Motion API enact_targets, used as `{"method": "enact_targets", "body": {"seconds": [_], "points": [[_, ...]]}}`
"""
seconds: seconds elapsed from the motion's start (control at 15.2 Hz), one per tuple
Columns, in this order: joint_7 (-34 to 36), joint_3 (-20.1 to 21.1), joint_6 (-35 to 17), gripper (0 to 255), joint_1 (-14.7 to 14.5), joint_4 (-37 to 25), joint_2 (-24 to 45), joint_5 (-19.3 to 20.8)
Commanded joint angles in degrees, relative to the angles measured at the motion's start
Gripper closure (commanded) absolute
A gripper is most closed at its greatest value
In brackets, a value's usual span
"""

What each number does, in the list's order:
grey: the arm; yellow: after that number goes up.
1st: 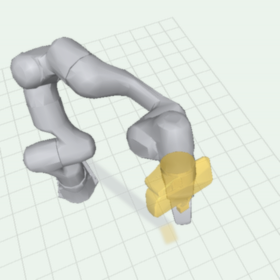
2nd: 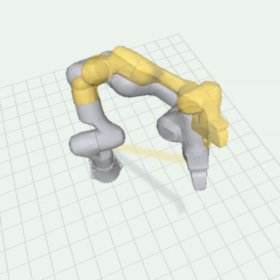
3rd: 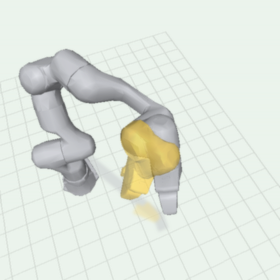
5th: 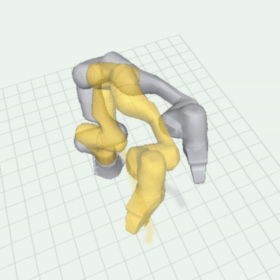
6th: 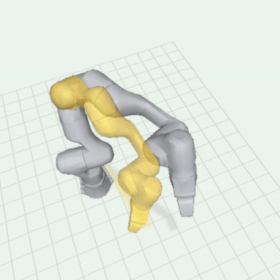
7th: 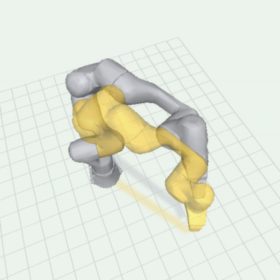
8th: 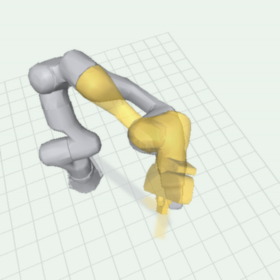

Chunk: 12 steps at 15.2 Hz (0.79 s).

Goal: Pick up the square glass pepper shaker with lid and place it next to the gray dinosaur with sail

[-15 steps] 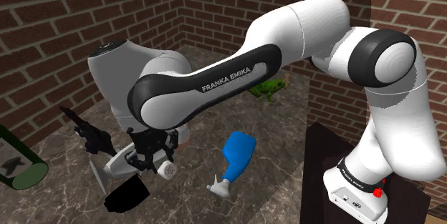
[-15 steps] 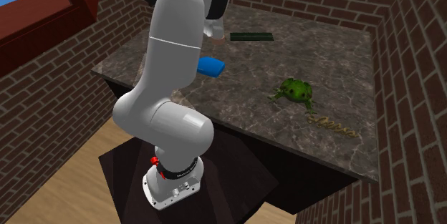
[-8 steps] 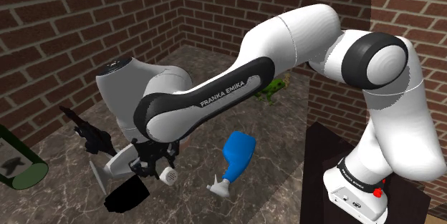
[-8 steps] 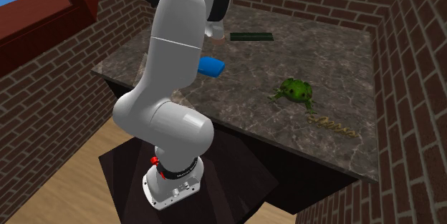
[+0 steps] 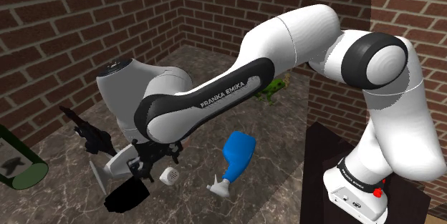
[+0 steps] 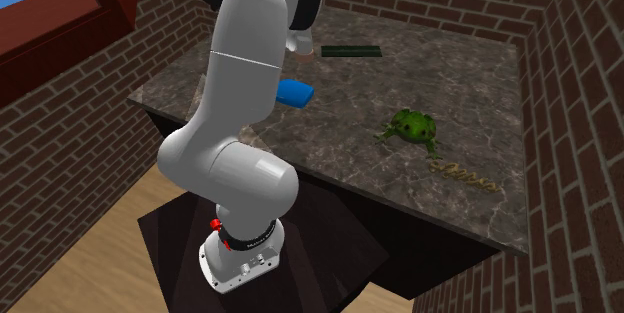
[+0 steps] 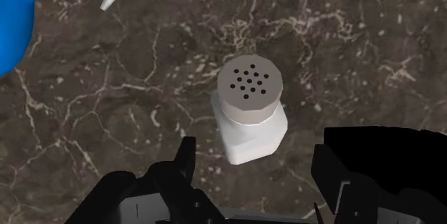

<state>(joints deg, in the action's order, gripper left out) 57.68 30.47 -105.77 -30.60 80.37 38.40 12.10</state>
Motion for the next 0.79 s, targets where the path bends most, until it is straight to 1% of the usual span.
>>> {"method": "enact_targets", "body": {"seconds": [0.0,0.2,0.46,0.73], "points": [[0.0,0.0,0.0,0,0.0,0.0,0.0,0.0],[0.0,0.0,0.0,0,0.0,0.0,0.0,0.0],[-0.57,0.26,7.12,0,-0.7,-7.01,-0.35,-0.47],[-0.57,0.26,7.12,0,-0.7,-7.01,-0.35,-0.47]]}}
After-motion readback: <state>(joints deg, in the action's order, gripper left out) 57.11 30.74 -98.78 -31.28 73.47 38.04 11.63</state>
